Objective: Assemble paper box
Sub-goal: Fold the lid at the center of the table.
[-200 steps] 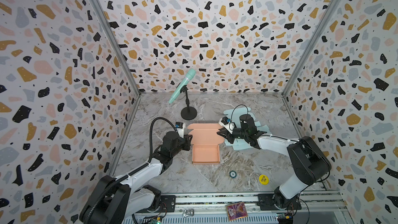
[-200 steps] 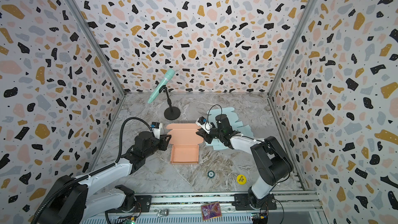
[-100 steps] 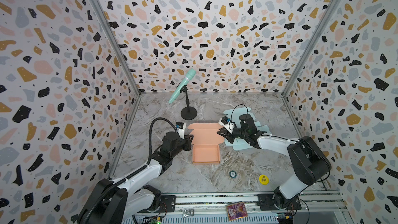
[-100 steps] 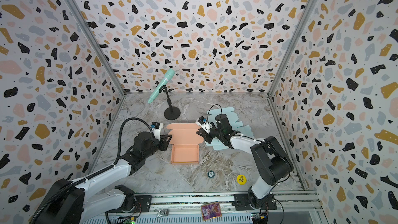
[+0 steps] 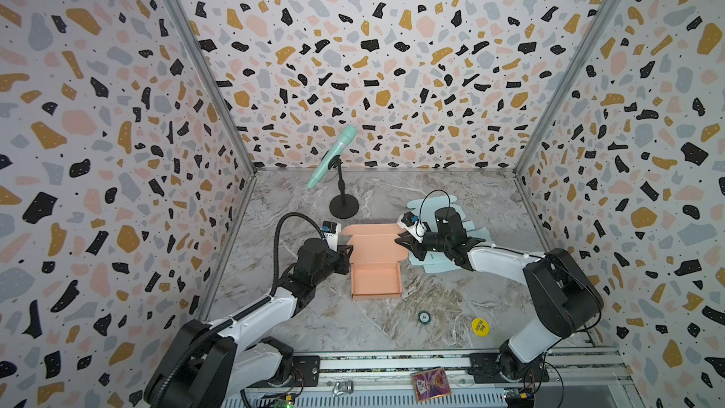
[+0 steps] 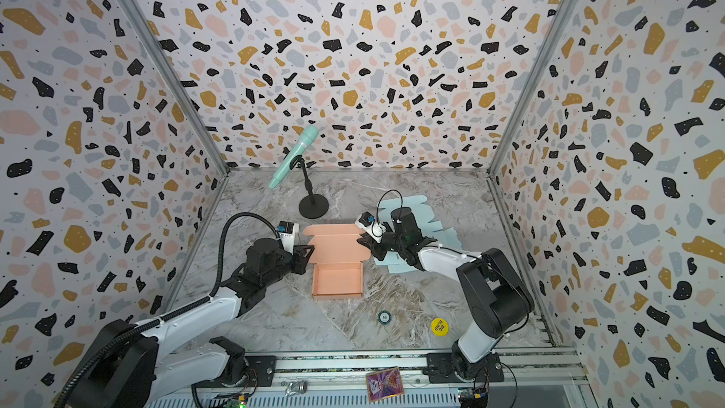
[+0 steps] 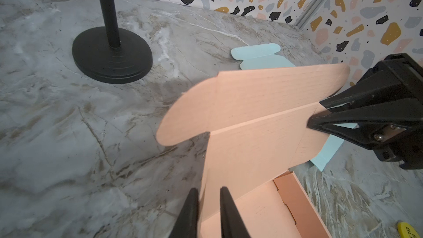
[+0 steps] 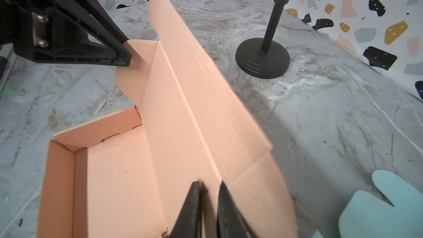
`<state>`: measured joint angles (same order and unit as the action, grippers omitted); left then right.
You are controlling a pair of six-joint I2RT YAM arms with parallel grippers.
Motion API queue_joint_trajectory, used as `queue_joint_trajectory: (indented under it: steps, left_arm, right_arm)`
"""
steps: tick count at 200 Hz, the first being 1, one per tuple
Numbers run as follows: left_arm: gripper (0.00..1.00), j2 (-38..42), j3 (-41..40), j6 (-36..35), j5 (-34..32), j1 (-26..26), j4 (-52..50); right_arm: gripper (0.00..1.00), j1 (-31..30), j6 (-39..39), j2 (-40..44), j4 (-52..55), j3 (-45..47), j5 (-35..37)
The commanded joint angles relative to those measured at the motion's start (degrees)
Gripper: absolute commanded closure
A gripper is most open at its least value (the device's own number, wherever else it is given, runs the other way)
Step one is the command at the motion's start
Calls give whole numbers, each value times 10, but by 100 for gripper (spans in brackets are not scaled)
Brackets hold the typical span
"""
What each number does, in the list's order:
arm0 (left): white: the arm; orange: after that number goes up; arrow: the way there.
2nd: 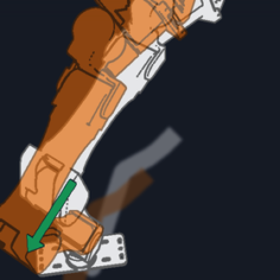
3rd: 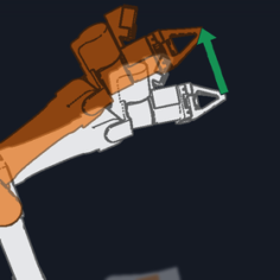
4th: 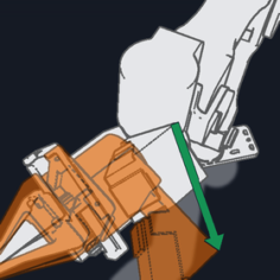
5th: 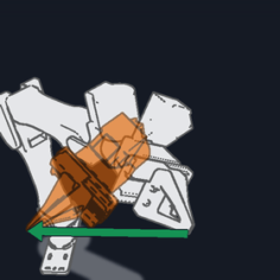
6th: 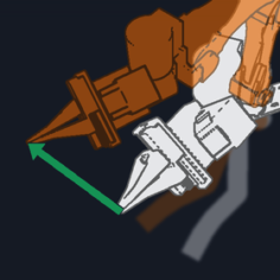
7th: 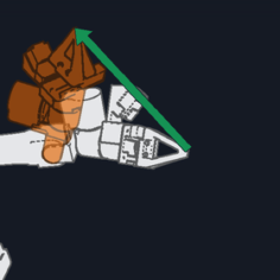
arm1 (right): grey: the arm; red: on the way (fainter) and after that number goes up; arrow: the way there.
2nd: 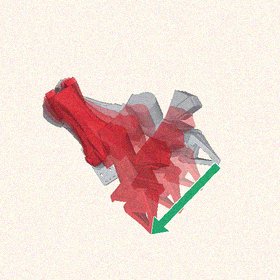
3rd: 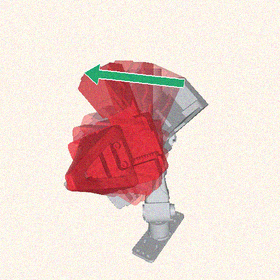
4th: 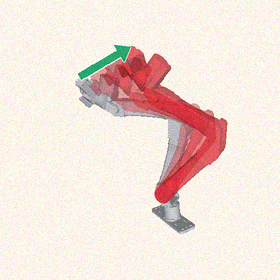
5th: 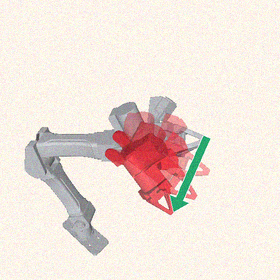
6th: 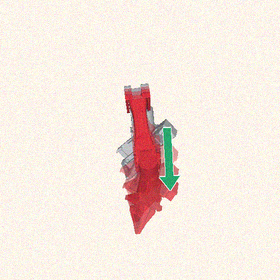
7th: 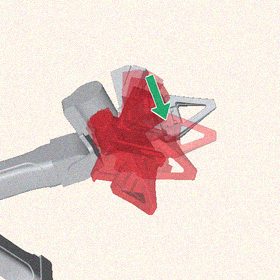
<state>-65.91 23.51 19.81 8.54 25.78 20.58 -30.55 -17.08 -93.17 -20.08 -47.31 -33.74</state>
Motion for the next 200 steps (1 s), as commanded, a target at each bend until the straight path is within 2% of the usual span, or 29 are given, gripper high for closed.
queue_joint_trajectory:
  steps: [1, 30, 69, 89, 133, 161, 200]
  left_arm:
    - [84, 1, 20, -12, 7, 3, 13]
    - [87, 2, 24, -13, 3, 4, 8]
    - [90, 15, 22, -19, -10, 3, -2]
    - [90, 22, 22, -24, -23, 7, -10]
    - [92, 31, 20, -27, -34, 10, -13]
    - [93, 34, 17, -29, -40, 11, -13]
    - [94, 39, 14, -30, -45, 11, -13]
  right_arm:
    - [84, -6, -8, 9, 18, -18, 3]
    - [83, -7, -6, 14, 20, -17, 9]
    - [71, -15, 22, 25, 37, -18, 25]
    - [69, -15, 39, 33, 49, -14, 40]
    - [71, -15, 79, 48, 65, -10, 41]
    - [77, -15, 83, 39, 88, -25, 52]
    - [79, -11, 79, 26, 121, -40, 57]
